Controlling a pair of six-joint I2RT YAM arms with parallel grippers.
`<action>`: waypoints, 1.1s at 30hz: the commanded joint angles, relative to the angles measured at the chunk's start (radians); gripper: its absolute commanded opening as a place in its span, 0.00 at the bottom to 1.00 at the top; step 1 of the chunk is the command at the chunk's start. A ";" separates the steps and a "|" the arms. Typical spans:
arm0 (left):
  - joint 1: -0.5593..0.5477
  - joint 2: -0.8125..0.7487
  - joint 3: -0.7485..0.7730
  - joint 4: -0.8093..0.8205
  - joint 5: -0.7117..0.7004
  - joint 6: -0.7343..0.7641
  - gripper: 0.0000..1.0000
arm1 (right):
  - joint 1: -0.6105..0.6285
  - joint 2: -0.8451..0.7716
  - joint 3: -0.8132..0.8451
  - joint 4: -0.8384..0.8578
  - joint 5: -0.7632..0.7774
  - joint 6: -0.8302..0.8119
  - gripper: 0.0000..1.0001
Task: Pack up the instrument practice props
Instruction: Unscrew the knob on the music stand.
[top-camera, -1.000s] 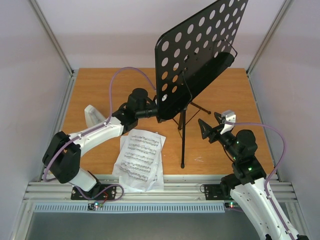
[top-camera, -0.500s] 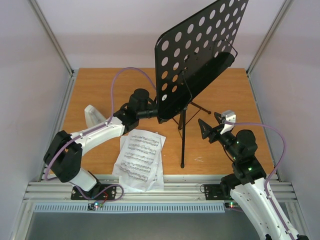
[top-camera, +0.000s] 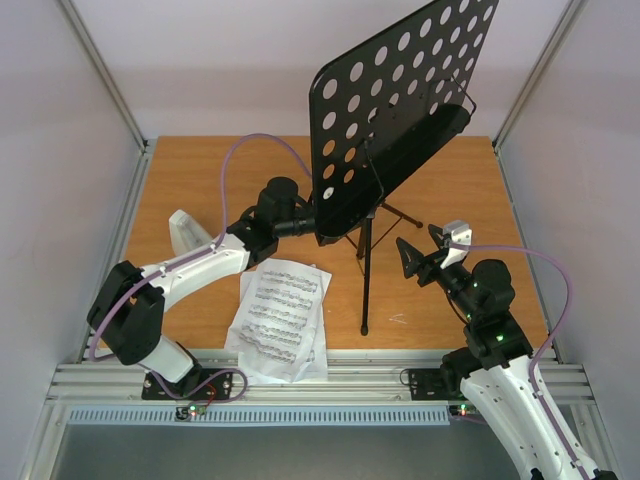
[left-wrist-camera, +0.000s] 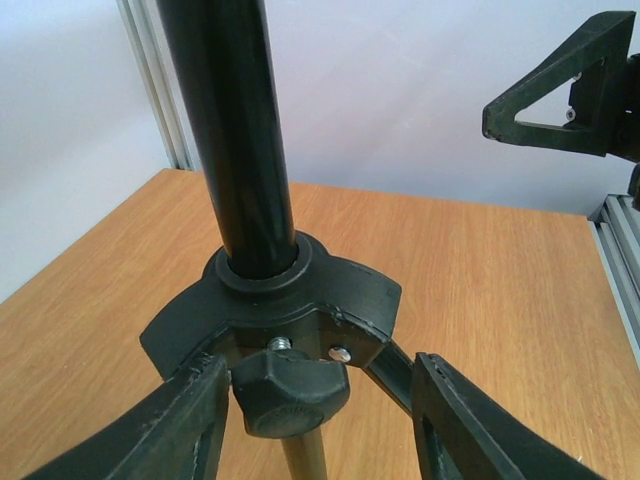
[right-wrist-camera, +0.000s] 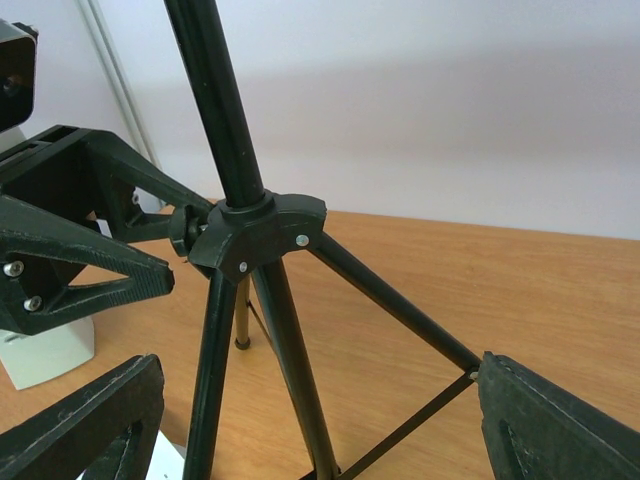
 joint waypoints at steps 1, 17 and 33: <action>0.000 -0.001 0.009 0.100 -0.026 -0.012 0.50 | 0.006 -0.001 -0.007 0.016 -0.002 0.007 0.86; -0.001 0.023 0.043 0.060 -0.076 -0.007 0.48 | 0.006 -0.002 -0.007 0.014 -0.003 0.007 0.86; 0.000 0.031 0.053 0.070 -0.041 -0.019 0.32 | 0.006 -0.002 -0.008 0.015 -0.002 0.007 0.86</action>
